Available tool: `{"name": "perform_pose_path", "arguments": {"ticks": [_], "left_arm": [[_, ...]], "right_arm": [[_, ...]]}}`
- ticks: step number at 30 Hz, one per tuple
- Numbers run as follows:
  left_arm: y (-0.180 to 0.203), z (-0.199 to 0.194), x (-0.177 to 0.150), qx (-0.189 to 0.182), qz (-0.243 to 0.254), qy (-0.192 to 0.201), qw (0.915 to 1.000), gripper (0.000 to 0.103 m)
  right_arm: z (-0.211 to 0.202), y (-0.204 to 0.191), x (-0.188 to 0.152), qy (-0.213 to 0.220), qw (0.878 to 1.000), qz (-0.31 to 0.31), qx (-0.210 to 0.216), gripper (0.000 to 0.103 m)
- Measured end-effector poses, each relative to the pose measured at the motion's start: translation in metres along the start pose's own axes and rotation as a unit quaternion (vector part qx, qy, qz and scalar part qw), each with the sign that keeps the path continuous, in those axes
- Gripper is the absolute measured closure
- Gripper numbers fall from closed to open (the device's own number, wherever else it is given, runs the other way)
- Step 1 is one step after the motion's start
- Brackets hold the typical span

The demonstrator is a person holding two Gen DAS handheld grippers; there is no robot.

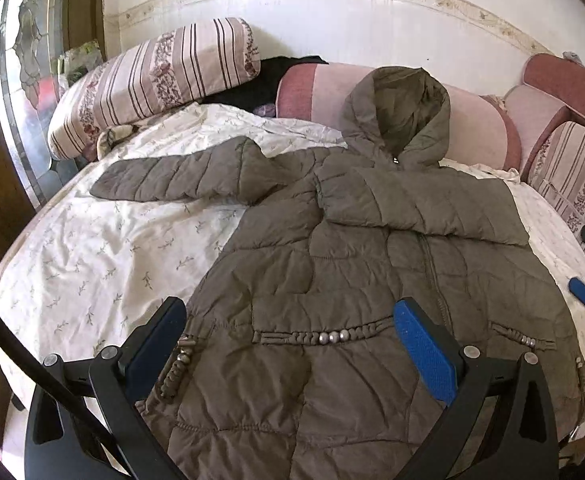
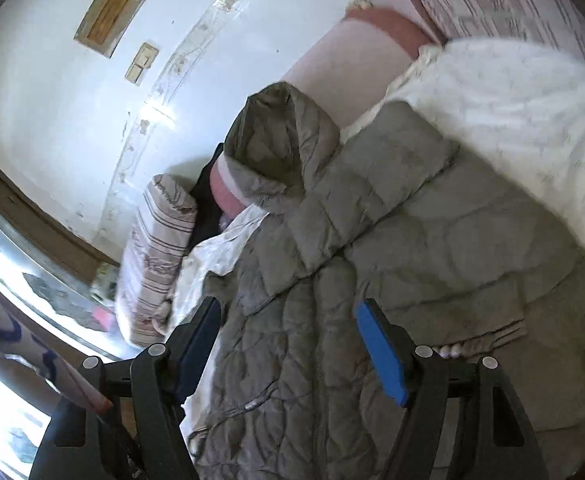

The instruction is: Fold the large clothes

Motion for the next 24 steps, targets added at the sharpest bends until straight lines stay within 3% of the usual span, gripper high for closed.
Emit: {"name": "perform_pose_path", "arguments": {"ticks": [5,9,10,11,13,18,20,24], "left_arm": [[-0.016,0.008,0.006,-0.006,-0.027,-0.004,0.9996,0.0],[-0.019,0.017,0.019,-0.007,-0.039,-0.005,0.9992,0.0],[-0.016,0.021,0.024,-0.006,-0.038,-0.006,0.9992,0.0],[-0.013,0.026,0.03,-0.005,-0.036,-0.008,0.9993,0.0],[-0.005,0.034,0.041,-0.005,-0.033,-0.009,0.9994,0.0],[0.029,0.067,0.067,0.007,0.002,-0.013,0.9999,0.0],[0.043,0.086,0.074,0.009,0.019,-0.023,0.9995,0.0],[0.07,0.138,0.081,0.012,0.034,-0.062,0.9974,0.0]], "right_arm": [[-0.015,-0.028,0.023,0.032,0.998,-0.025,-0.038,0.026],[-0.008,-0.061,0.047,0.042,0.991,-0.092,-0.09,0.027],[0.0,-0.066,0.052,0.033,0.988,-0.107,-0.105,0.033],[0.007,-0.069,0.055,0.024,0.986,-0.119,-0.113,0.052],[0.032,-0.073,0.058,0.003,0.977,-0.152,-0.147,0.074],[0.105,-0.027,0.053,-0.082,0.969,-0.134,-0.19,0.082],[0.102,0.0,0.055,-0.072,0.976,-0.095,-0.181,0.082],[0.106,0.047,0.056,-0.077,0.97,-0.083,-0.217,0.08]]}}
Point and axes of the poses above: each gripper's, at about its wrist camera, not at the fingertips, and z roughly the way its jaws point, y to its right, x to its top, the point moved 4 cm from there along z, roughly the way its jaws point, and after that the axes turned 3 degrees about x, right-handed, at the moved point
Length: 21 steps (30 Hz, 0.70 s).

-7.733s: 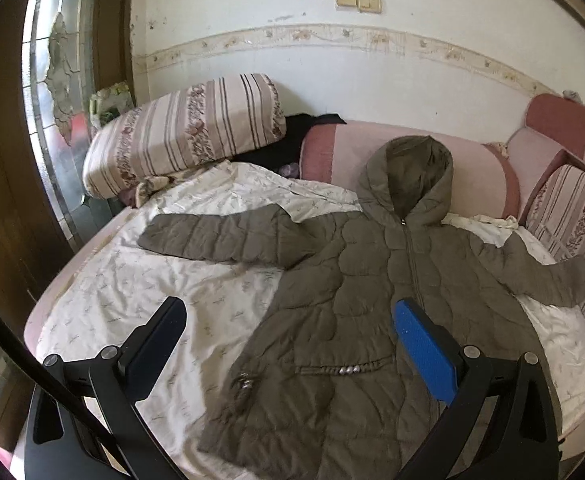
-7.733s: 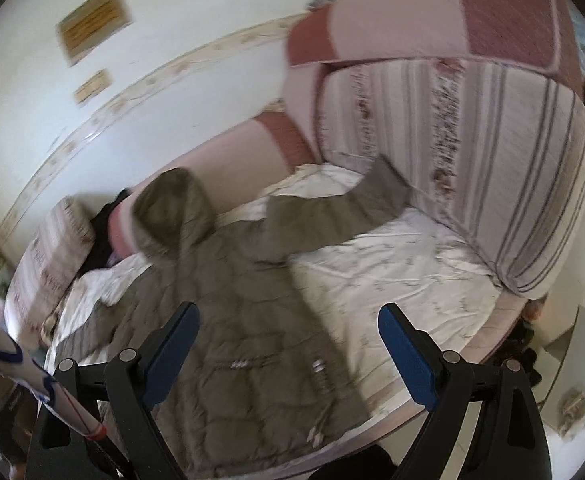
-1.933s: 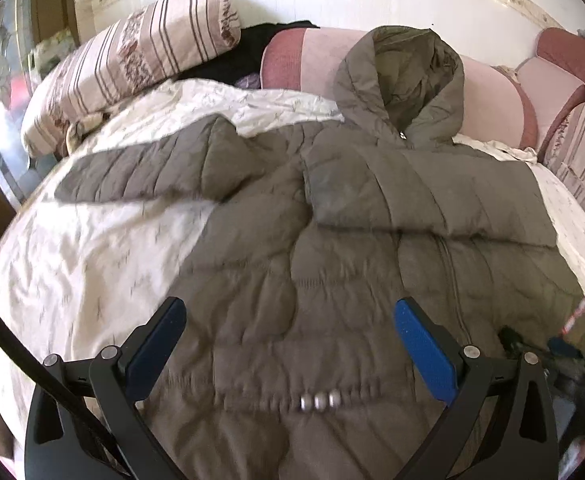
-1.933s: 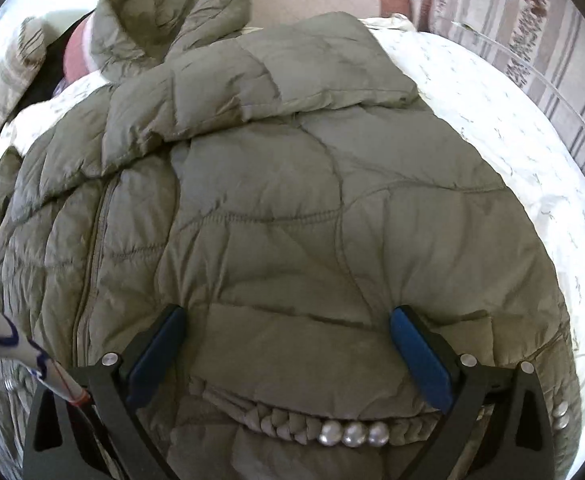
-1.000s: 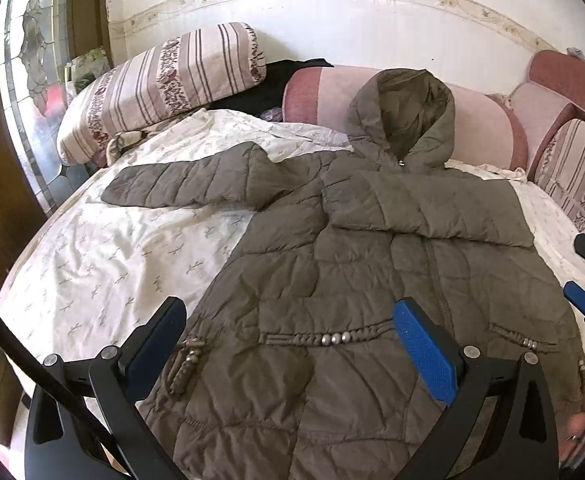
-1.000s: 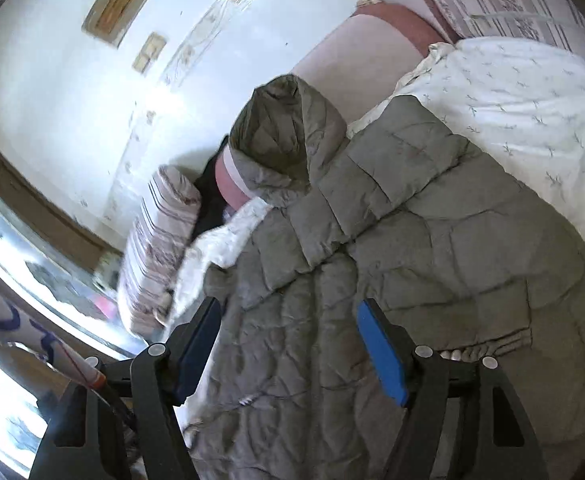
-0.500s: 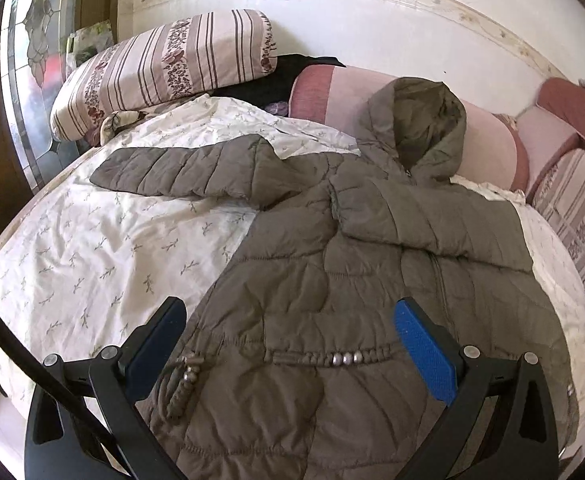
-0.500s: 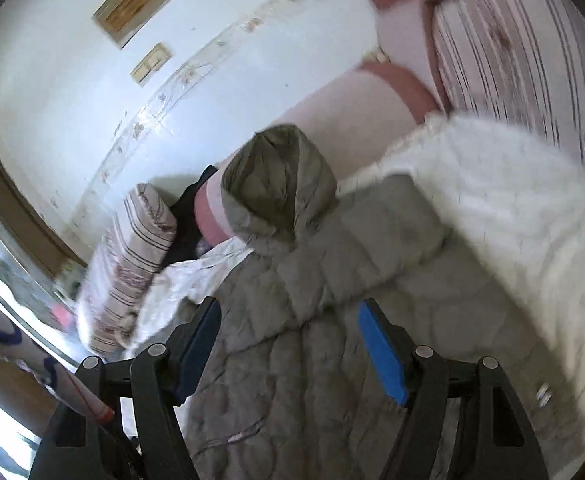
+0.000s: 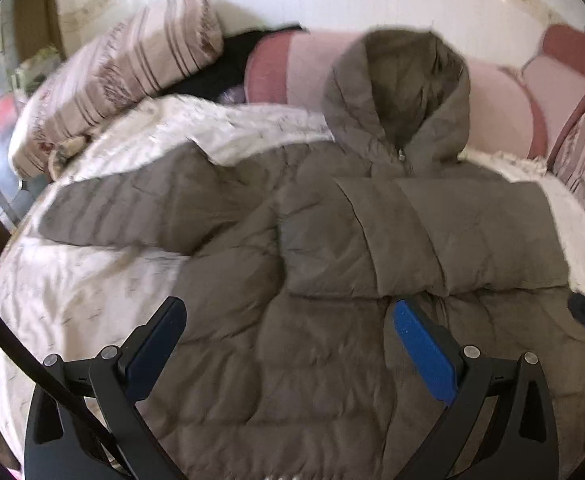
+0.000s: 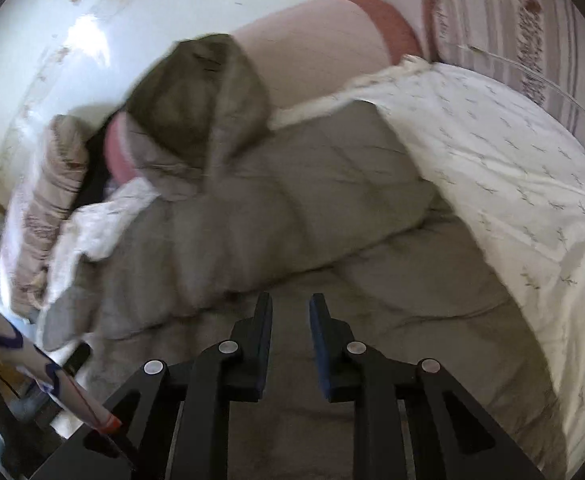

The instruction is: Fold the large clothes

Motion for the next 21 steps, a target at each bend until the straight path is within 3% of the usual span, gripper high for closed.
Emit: {"name": "perform_pose_path", "arguments": {"ticks": [2,4,7,11,17,21], "left_arm": [[0.006,0.023,0.008,-0.003,-0.012,-0.018,0.9998,0.0],[0.008,0.04,0.014,-0.002,-0.022,-0.022,0.9995,0.0],[0.002,0.064,0.016,0.005,-0.036,-0.033,0.9988,0.0],[-0.007,0.104,0.002,-0.003,-0.053,-0.076,0.9957,0.0],[-0.009,0.088,0.01,-0.025,-0.045,-0.043,0.9978,0.0],[-0.031,0.057,0.028,-0.05,-0.073,0.018,0.9959,0.0]], "right_arm": [[0.008,0.011,0.006,-0.018,0.999,0.029,0.012,0.08],[0.008,0.012,0.013,-0.008,0.999,0.026,0.026,0.08],[0.012,0.014,0.018,0.007,1.0,-0.001,-0.001,0.08],[0.03,0.024,0.017,-0.017,1.0,0.011,-0.002,0.08],[0.038,0.011,0.016,-0.005,1.0,-0.003,-0.01,0.08],[0.047,-0.006,0.01,-0.004,1.0,-0.019,-0.016,0.078]]}}
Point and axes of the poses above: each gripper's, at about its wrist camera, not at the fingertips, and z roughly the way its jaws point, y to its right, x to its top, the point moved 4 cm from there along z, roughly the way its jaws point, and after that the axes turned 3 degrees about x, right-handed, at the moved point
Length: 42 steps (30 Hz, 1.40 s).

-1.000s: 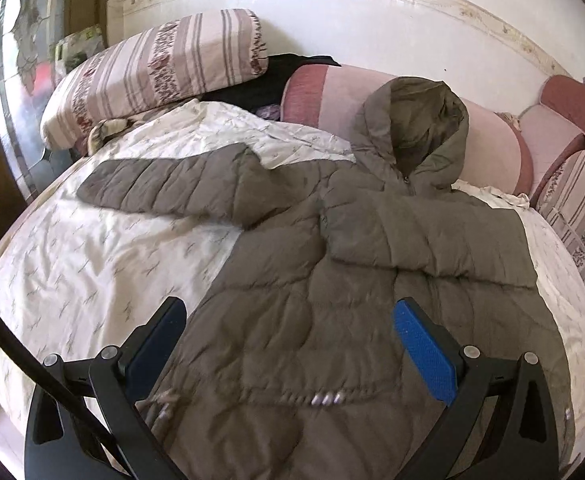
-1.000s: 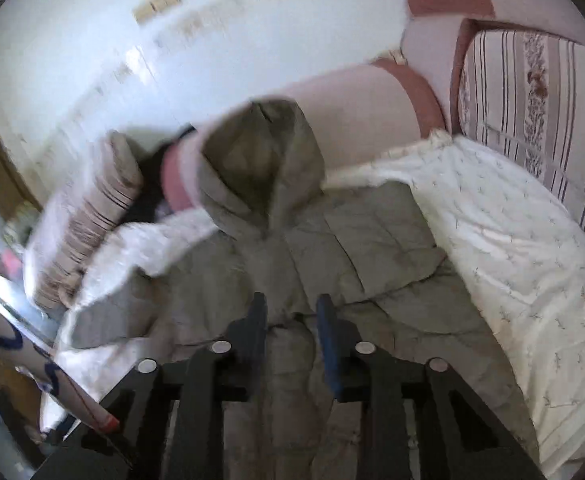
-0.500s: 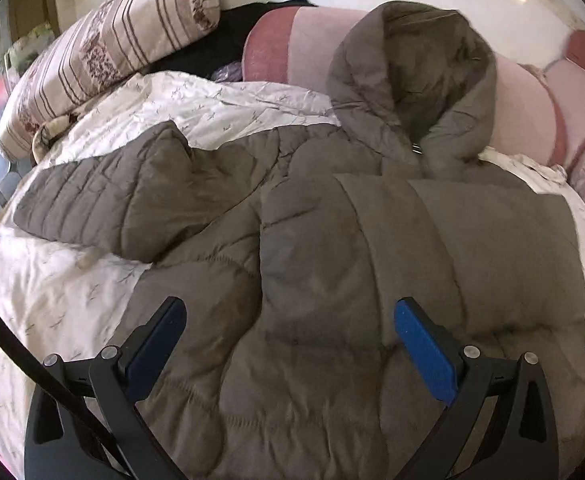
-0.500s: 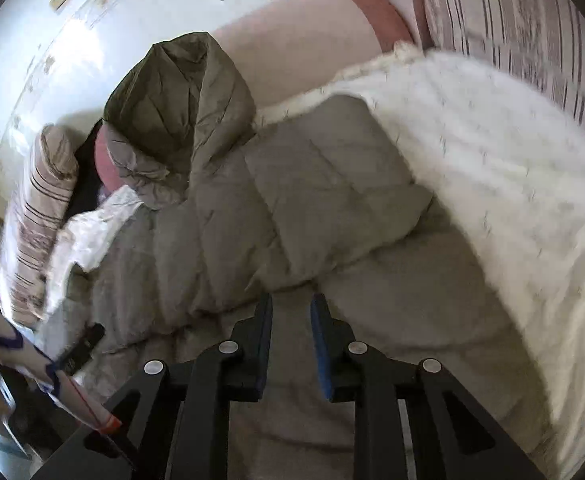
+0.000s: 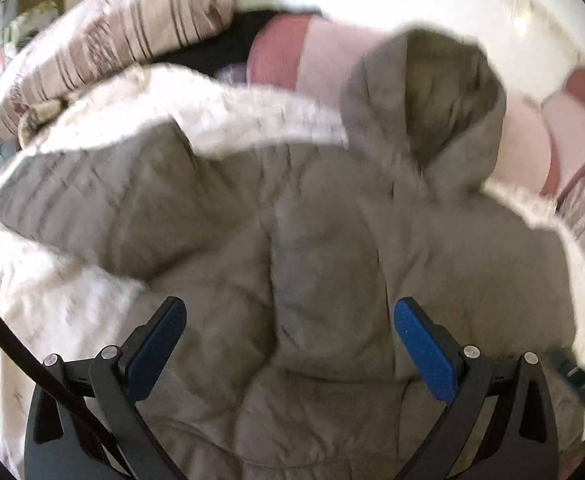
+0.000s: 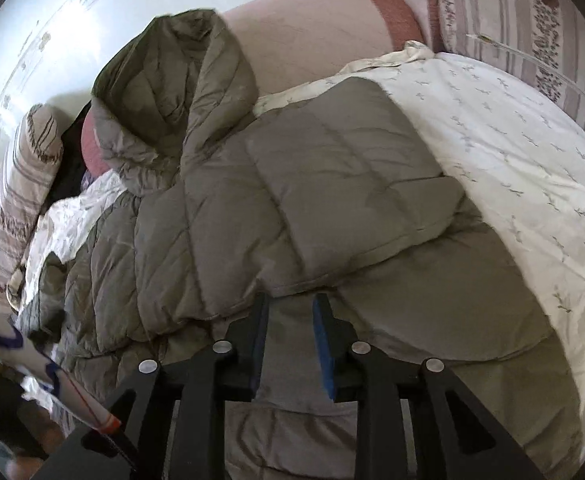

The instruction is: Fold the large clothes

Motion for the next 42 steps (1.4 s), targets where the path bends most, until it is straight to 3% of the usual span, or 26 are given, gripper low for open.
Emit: {"name": "perform_pose_path", "arguments": {"ticks": [2,6,10,14,20,23,28,36,38,42], "left_arm": [[-0.013,-0.008,0.008,0.001,-0.013,0.018,0.9998,0.0],[-0.039,0.001,0.014,0.027,-0.034,0.015,0.9989,0.0],[-0.051,0.031,0.0,0.047,-0.021,-0.054,0.9972,0.0],[-0.062,0.05,-0.01,0.044,-0.024,-0.1,0.9937,0.0],[-0.102,0.002,0.018,0.04,-0.084,-0.012,0.9955,0.0],[-0.132,-0.011,0.029,0.054,-0.094,0.01,0.994,0.0],[-0.197,-0.013,0.037,0.09,-0.138,-0.003,0.9863,0.0],[-0.292,-0.012,0.035,0.159,-0.186,-0.031,0.9691,0.0],[-0.307,-0.014,0.033,0.151,-0.197,-0.036,0.9682,0.0],[-0.334,-0.015,0.036,0.081,-0.251,-0.033,0.9639,0.0]], "right_arm": [[0.005,-0.008,-0.003,-0.003,1.0,-0.015,-0.004,0.078],[0.016,-0.024,-0.01,-0.008,0.999,-0.037,-0.004,0.077],[0.028,-0.035,-0.021,-0.025,0.998,-0.057,-0.019,0.069],[0.032,-0.039,-0.025,-0.032,0.996,-0.07,-0.035,0.068],[0.005,-0.055,-0.021,0.006,0.996,-0.083,0.005,0.068],[0.011,-0.063,-0.027,-0.006,0.995,-0.097,0.0,0.067],[0.031,-0.07,-0.042,-0.046,0.993,-0.107,-0.01,0.067],[0.041,-0.074,-0.05,-0.055,0.989,-0.132,-0.029,0.061],[0.043,-0.074,-0.051,-0.058,0.989,-0.132,-0.03,0.059],[0.045,-0.075,-0.051,-0.058,0.989,-0.136,-0.031,0.057]]}}
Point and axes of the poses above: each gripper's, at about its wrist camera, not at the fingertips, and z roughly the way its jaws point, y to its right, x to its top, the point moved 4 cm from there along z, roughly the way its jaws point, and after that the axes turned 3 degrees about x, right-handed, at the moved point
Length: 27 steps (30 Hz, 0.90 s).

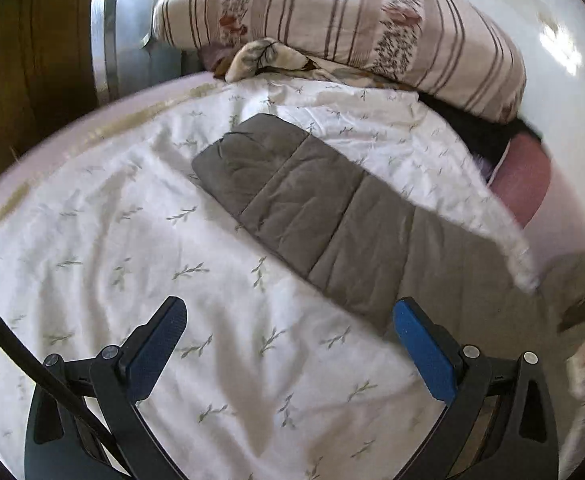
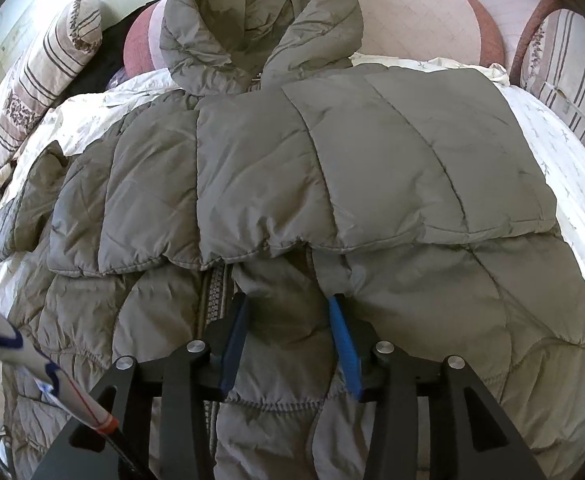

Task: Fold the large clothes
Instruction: 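Grasp the other sleeve cuff with the left tool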

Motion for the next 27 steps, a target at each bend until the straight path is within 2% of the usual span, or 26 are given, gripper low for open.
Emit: {"name": "perform_pose_path", "arguments": {"ticks": [2,3,4,5,6,7,11,17,22,24,25,27], "left_arm": [[-0.012,0.005,0.013,-0.022,-0.024,-0.008,0.9994,0.002],[-0.019,0.008,0.021,-0.028,-0.035,-0.005,0.999,0.012],[-0.026,0.012,0.029,-0.027,-0.042,-0.007,0.9987,0.031],[-0.032,0.018,0.033,-0.027,-0.047,-0.011,0.9985,0.04],[-0.038,0.026,0.039,-0.033,-0.055,-0.018,0.9978,0.053],[-0.045,0.033,0.043,-0.044,-0.065,-0.025,0.9966,0.058],[-0.068,0.056,0.054,-0.083,-0.112,-0.03,0.9898,0.059],[-0.088,0.092,0.061,-0.115,-0.169,-0.035,0.9784,0.059],[-0.088,0.104,0.071,-0.128,-0.195,0.001,0.9725,0.059],[-0.085,0.106,0.074,-0.119,-0.185,0.003,0.9756,0.06],[-0.082,0.105,0.075,-0.105,-0.176,0.006,0.9788,0.074],[-0.077,0.102,0.076,-0.104,-0.163,0.01,0.9811,0.087]], "right_arm": [[0.0,0.0,0.0,0.0,1.0,-0.001,0.001,0.057],[0.0,0.001,-0.001,0.0,1.0,0.0,0.002,0.057],[0.0,0.001,0.0,-0.001,1.0,0.001,0.004,0.057],[0.001,0.001,0.0,-0.001,1.0,0.001,0.004,0.056],[0.001,0.001,0.0,-0.002,1.0,0.001,0.004,0.056],[0.002,0.0,0.0,-0.002,1.0,0.001,0.003,0.056],[0.003,-0.001,0.0,0.0,1.0,-0.005,-0.003,0.055],[0.004,-0.002,0.0,0.002,1.0,-0.009,-0.005,0.055],[0.004,-0.003,-0.001,0.003,1.0,-0.014,-0.01,0.054],[0.004,-0.003,-0.001,0.004,1.0,-0.013,-0.009,0.054],[0.004,-0.003,-0.001,0.003,1.0,-0.012,-0.008,0.054],[0.003,-0.002,0.0,0.005,1.0,-0.007,-0.003,0.054]]}}
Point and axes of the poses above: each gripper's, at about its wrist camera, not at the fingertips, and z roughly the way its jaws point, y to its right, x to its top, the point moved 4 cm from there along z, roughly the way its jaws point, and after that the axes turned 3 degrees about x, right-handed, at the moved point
